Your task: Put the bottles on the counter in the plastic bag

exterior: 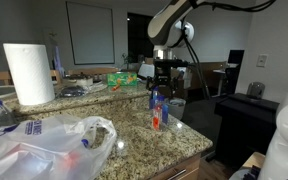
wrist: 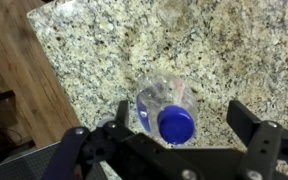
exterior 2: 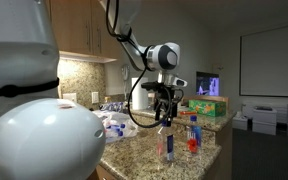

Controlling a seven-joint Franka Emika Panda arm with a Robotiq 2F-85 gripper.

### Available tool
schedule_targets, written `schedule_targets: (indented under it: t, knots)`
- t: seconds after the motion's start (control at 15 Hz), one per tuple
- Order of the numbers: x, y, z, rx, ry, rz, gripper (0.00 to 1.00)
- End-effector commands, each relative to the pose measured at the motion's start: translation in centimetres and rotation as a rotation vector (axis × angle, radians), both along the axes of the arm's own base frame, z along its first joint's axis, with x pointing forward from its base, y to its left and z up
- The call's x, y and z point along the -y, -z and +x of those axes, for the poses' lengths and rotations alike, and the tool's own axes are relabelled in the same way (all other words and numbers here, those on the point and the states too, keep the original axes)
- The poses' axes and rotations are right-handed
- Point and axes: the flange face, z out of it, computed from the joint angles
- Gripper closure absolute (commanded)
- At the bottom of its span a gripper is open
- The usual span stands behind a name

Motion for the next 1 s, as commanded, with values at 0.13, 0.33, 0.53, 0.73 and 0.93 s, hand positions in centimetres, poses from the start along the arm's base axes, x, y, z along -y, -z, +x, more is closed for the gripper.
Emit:
schedule_targets:
  t: [0.13, 0.33, 0.53, 0.73, 0.93]
  knots:
    - [0.9, 0.1, 1.7, 0.020, -0.027, -0.007, 0.40]
    - [0.7, -0.3, 1.9, 0.028, -0.040, 0.001, 0.59]
    - [0.7, -0.6, 1.6, 0.031, -0.042, 0.006, 0.80]
    - [0.8, -1.0, 1.2, 0.051, -0.045, 0.037, 0.92]
    - [1.0, -1.5, 1.0, 0.070, -0.052, 0.061, 0.92]
